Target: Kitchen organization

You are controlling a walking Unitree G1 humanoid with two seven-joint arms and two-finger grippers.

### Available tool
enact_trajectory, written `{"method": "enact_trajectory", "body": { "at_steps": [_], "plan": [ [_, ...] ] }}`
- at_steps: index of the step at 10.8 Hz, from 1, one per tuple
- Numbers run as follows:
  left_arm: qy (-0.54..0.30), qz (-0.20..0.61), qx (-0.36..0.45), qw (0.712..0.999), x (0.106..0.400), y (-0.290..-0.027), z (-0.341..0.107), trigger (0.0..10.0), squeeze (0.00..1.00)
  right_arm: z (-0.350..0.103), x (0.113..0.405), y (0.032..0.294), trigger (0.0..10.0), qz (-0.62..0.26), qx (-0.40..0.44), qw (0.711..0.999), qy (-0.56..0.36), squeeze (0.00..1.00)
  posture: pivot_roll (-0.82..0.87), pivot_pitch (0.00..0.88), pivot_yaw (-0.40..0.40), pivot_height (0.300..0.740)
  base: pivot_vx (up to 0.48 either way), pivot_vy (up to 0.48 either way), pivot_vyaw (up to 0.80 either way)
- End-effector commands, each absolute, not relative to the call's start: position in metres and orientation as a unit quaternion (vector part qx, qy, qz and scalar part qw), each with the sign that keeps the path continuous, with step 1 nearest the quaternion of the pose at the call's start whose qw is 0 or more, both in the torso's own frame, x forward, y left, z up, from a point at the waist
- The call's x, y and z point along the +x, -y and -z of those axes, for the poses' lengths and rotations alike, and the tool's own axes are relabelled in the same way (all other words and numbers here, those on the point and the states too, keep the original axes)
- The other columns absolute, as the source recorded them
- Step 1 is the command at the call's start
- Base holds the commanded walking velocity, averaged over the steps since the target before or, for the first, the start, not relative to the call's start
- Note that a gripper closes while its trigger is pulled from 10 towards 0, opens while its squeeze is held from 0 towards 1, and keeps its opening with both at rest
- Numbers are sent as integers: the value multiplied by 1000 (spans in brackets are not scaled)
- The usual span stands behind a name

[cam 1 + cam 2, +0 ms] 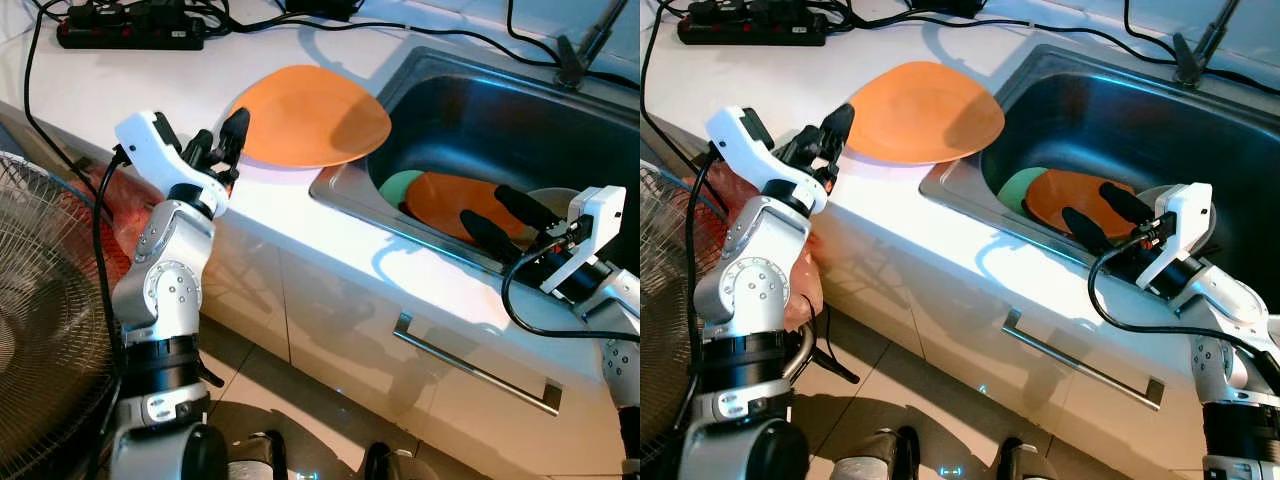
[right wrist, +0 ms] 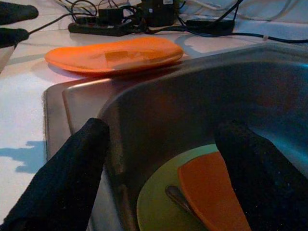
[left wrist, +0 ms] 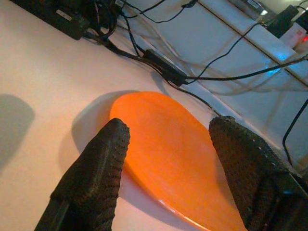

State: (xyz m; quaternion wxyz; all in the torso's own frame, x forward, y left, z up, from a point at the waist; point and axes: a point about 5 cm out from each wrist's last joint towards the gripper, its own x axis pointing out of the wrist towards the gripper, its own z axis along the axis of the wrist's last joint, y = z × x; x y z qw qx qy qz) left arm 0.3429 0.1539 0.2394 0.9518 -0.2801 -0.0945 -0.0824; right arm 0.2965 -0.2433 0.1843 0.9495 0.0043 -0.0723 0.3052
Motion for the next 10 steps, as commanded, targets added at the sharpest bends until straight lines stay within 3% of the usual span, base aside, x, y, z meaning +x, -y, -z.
{"method": "enact_trajectory", "body": {
  "at_steps": [1,5,10],
  "plan": [
    [79,71,-284,953,338,-154,-239,10000,0,-183,296,244,10000,-308,1,949,69,0,46,187,-16,740,0,0,0],
    [40,15,-299,953,336,-161,-237,10000,0,-184,297,243,10000,-312,2,948,69,0,56,197,-20,740,0,0,0],
    [20,23,-294,955,348,-157,-245,10000,0,-184,297,242,10000,-313,1,947,69,0,53,197,-21,740,0,0,0]
  ]
}}
